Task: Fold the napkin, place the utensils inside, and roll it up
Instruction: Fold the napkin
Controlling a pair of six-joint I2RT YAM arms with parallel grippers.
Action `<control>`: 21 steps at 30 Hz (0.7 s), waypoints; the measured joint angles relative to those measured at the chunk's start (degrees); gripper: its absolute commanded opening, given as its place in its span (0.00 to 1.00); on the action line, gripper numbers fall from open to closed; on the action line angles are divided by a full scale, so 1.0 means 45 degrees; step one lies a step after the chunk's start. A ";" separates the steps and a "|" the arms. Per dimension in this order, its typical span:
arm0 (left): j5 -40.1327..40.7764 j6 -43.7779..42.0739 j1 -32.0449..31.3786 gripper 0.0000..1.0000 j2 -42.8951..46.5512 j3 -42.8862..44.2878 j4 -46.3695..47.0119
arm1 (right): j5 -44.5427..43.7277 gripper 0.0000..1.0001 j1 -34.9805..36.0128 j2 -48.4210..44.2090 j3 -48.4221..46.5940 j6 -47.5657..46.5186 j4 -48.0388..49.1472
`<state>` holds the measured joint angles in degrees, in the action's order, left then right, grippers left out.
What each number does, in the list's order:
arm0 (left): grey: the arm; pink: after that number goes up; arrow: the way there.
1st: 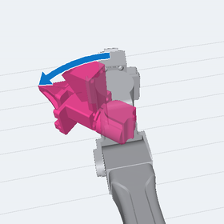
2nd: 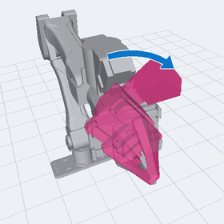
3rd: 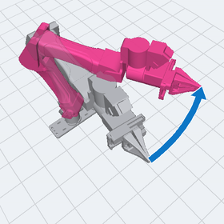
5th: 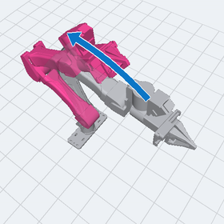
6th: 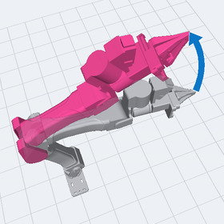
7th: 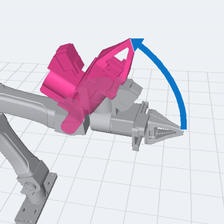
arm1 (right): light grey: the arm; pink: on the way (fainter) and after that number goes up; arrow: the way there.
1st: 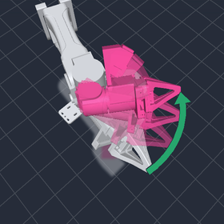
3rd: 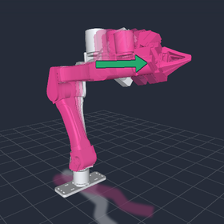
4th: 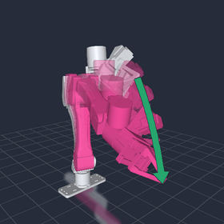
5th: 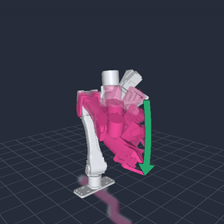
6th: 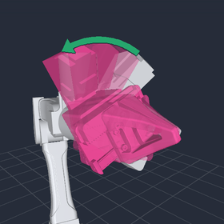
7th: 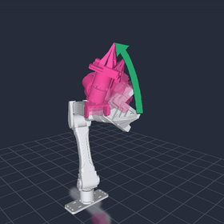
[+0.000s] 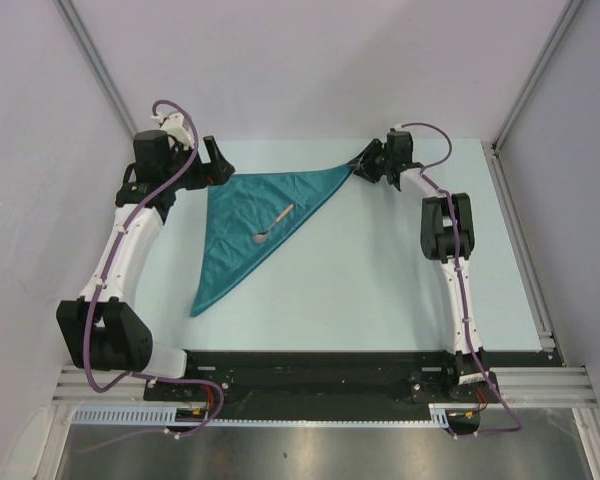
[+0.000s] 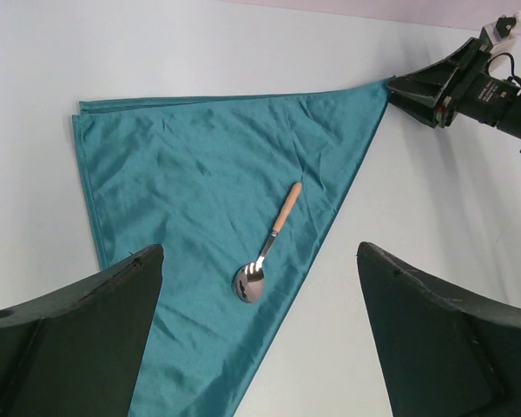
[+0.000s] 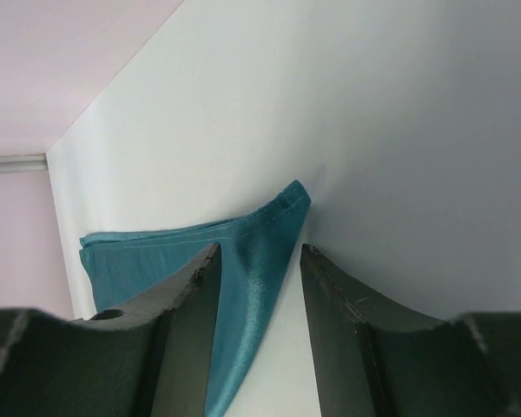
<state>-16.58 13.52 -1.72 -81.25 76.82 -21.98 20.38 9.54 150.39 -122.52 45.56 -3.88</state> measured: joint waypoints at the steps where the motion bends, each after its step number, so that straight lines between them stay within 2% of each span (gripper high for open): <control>1: -0.0044 0.0000 0.0000 0.97 0.0000 0.0000 -0.0005 | 0.0000 0.47 -0.0010 0.0029 -0.0083 0.0024 -0.0053; 9: -0.0112 0.0005 0.0000 0.97 0.0000 0.0000 -0.0005 | -0.0151 0.42 -0.0068 0.0495 -0.0986 0.0219 -0.0612; 21: -0.0219 0.0010 0.0005 0.97 0.0000 0.0000 -0.0005 | -0.0233 0.24 -0.0170 0.1059 -0.1914 0.0559 -0.1175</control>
<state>-17.56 13.56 -1.69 -81.25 76.82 -22.00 19.33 8.78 155.15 -131.13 48.07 -9.17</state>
